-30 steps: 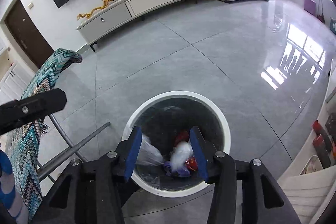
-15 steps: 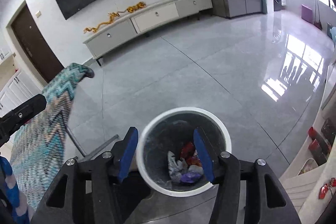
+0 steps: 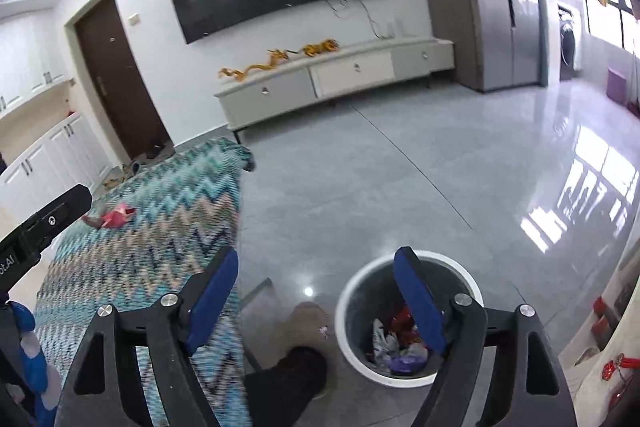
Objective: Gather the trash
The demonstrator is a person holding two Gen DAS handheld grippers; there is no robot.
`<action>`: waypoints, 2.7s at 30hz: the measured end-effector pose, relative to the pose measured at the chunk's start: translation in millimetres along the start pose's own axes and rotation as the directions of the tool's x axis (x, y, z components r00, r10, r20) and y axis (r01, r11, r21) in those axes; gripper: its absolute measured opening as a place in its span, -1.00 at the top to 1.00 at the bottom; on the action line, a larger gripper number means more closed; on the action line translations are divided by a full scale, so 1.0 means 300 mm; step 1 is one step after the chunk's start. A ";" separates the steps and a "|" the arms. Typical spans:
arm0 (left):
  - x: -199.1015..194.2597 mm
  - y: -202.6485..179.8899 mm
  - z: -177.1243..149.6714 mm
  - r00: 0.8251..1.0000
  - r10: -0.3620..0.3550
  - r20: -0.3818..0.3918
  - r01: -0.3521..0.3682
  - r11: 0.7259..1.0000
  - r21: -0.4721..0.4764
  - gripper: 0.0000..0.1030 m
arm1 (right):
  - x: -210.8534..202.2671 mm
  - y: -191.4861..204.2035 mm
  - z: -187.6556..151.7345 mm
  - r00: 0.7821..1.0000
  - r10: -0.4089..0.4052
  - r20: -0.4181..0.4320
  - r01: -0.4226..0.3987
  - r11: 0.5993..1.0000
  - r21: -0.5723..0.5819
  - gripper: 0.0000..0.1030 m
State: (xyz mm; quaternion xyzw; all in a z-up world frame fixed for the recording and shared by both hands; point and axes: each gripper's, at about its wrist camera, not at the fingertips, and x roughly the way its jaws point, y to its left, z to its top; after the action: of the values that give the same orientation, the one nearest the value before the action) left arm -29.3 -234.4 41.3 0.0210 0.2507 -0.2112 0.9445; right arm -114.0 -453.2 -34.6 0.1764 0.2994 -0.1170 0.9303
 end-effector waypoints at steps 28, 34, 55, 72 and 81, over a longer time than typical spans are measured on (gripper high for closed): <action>-0.498 0.436 -0.060 0.933 0.317 0.172 -0.285 0.940 -0.185 -0.56 | -0.233 0.548 -0.038 0.980 0.126 0.153 -0.082 0.961 -0.265 -0.89; -0.553 0.453 -0.064 0.916 0.359 0.179 -0.320 0.923 -0.212 -0.56 | -0.305 0.590 -0.046 0.965 0.140 0.220 -0.079 0.961 -0.267 -1.00; -0.514 0.471 -0.073 0.873 0.464 0.148 -0.422 0.873 -0.244 -0.56 | -0.252 0.599 -0.038 0.965 0.124 0.232 -0.076 0.976 -0.206 -1.00; -0.349 0.561 -0.116 0.833 0.545 0.092 -0.501 0.815 -0.290 -0.56 | -0.110 0.602 -0.067 0.975 0.074 0.211 -0.042 0.988 -0.151 -1.00; -0.297 0.594 -0.108 0.823 0.563 0.067 -0.525 0.802 -0.285 -0.56 | -0.052 0.664 -0.064 0.986 0.064 0.156 -0.033 0.981 -0.192 -1.00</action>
State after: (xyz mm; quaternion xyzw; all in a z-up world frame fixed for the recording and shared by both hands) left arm -41.3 -32.9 44.2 -0.0447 0.1880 0.1024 0.9758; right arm -71.8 -262.6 11.5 0.0848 0.2284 -0.0793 0.9666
